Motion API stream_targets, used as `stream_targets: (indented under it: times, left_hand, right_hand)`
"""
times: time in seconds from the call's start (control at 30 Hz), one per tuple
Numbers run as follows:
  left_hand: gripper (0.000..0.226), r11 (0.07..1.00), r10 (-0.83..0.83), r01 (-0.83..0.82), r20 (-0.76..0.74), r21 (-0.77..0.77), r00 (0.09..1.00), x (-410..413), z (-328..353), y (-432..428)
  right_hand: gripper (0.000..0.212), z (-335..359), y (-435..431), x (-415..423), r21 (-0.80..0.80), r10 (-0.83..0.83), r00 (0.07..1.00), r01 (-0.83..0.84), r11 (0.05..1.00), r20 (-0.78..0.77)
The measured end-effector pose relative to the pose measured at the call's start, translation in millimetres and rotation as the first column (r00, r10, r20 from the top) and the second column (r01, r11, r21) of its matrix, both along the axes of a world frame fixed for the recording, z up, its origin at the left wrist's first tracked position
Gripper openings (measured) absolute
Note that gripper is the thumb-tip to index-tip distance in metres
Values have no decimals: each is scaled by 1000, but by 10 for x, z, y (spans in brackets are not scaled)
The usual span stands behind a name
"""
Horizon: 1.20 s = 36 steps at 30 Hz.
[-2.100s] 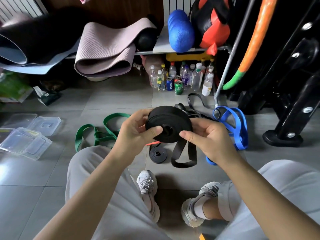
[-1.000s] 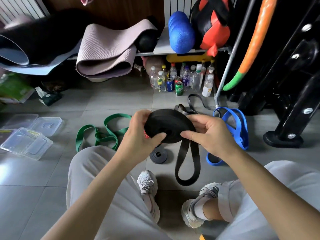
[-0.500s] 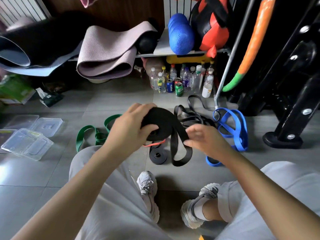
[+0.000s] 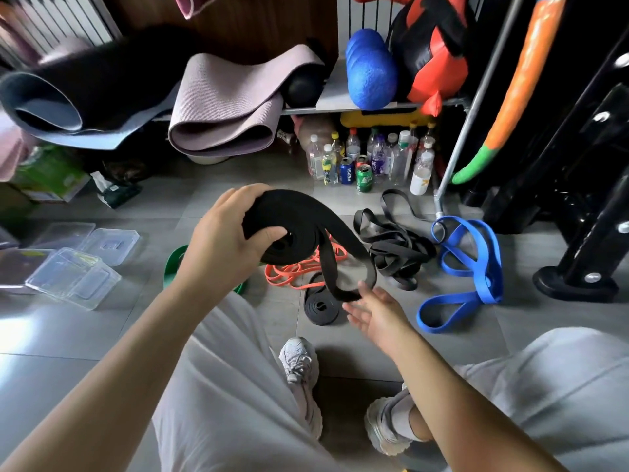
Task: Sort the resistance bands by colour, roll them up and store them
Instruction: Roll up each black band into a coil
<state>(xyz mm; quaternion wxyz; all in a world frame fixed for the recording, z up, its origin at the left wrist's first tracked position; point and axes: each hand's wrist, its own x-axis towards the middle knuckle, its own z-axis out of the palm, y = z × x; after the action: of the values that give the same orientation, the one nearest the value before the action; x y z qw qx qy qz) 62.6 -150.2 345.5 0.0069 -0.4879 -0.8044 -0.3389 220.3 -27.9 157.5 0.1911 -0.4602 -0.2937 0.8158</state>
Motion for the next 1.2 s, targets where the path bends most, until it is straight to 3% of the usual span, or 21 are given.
stream_targets:
  times: [0.13, 0.3, 0.37, 0.47, 0.63, 0.73, 0.8, 0.93, 1.1, 1.17, 1.2]
  left_hand:
    - [44, 999, 38, -38, -6, -29, 999, -92, -41, -97]
    - [44, 985, 165, -164, 32, -46, 986, -296, -248, -140]
    - [43, 980, 184, -181, 42, -78, 982, -341, -355, -134]
    - [42, 976, 195, -186, 67, -113, 979, -390, -505, -101]
    - [43, 961, 223, -210, 56, -180, 973, -475, -656, -44]
    - [43, 951, 229, -218, 26, -218, 973, -498, -712, -43]
    - [41, 946, 254, -240, 38, -216, 966, -525, -727, -69]
    - [43, 948, 243, -233, 17, -218, 970, -566, -695, -112]
    - [44, 965, 116, -125, -53, -231, 992, -438, -627, -106]
    - [44, 970, 29, -47, -79, -240, 996, -315, -602, -79]
    - [44, 969, -20, -5, -96, -246, 995, -245, -593, -57]
  right_hand:
    - [10, 60, 75, -59, 0, -74, 996, 74, 997, -50]
    - [9, 15, 133, 325, 20, 100, 994, -99, 995, -52]
    - [20, -14, 129, 488, 9, 158, 986, -158, 987, -59]
    - [60, -17, 118, 654, 4, 190, 973, -191, 982, -132]
    - [64, 83, 162, 690, -116, -29, 941, -11, 993, -336]
    - [50, 209, 211, 621, -197, -136, 858, 42, 980, -496]
    - [41, 286, 247, 594, -219, -168, 847, 63, 974, -504]
    - [50, 288, 322, 581, -125, -54, 930, 9, 992, -363]
    - [17, 131, 398, 572, -91, -51, 998, 48, 995, -34]
    - [21, 82, 408, 570, 16, 52, 980, -56, 998, 192]
    - [25, 83, 400, 564, 119, 138, 927, -190, 975, 350]
